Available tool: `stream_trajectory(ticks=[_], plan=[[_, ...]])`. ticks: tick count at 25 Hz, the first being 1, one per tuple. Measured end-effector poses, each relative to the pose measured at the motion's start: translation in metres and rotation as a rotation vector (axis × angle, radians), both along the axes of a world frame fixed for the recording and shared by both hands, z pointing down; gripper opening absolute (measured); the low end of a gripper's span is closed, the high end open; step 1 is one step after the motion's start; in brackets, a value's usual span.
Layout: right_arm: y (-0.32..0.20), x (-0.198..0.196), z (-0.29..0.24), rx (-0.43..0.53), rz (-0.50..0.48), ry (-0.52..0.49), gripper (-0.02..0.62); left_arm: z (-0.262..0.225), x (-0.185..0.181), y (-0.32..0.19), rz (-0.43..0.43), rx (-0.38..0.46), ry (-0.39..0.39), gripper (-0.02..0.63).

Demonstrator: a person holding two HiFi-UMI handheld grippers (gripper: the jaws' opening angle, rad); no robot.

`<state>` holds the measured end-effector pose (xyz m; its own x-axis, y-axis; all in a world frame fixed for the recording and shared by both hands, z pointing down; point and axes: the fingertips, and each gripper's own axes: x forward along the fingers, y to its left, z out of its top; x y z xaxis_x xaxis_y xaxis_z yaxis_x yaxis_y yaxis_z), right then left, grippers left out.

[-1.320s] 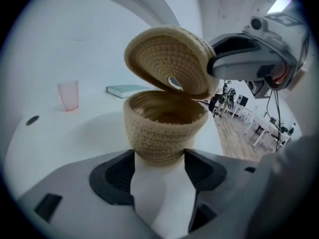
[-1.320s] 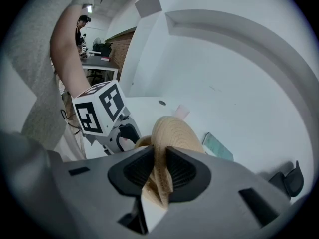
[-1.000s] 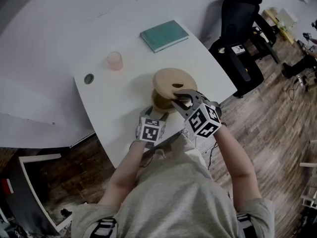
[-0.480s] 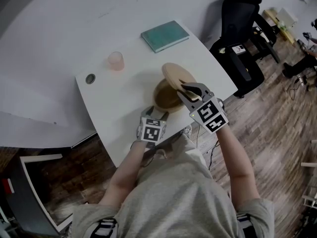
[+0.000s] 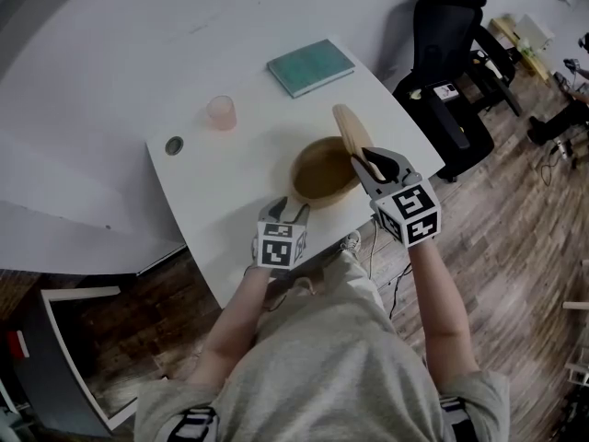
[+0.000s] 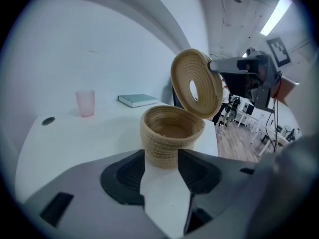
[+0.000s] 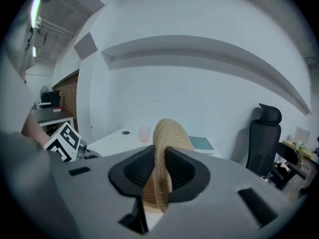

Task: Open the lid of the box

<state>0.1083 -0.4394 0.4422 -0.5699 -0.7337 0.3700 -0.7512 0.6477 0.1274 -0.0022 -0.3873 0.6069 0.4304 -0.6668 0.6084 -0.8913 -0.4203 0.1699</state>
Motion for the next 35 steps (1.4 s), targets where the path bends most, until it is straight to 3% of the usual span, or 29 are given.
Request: stream_trajectory(ticks=[4, 17, 35], plan=[[0.011, 0.008, -0.007, -0.013, 0.052, -0.088, 0.075, -0.015, -0.008, 0.005, -0.028, 0.028, 0.019, 0.162], [0.064, 0.011, -0.018, -0.014, 0.151, -0.202, 0.075, -0.068, -0.035, 0.027, -0.080, 0.120, 0.094, 0.046], [0.123, 0.012, -0.002, -0.048, 0.214, -0.267, 0.077, -0.111, -0.043, 0.053, -0.050, 0.191, 0.172, 0.020]])
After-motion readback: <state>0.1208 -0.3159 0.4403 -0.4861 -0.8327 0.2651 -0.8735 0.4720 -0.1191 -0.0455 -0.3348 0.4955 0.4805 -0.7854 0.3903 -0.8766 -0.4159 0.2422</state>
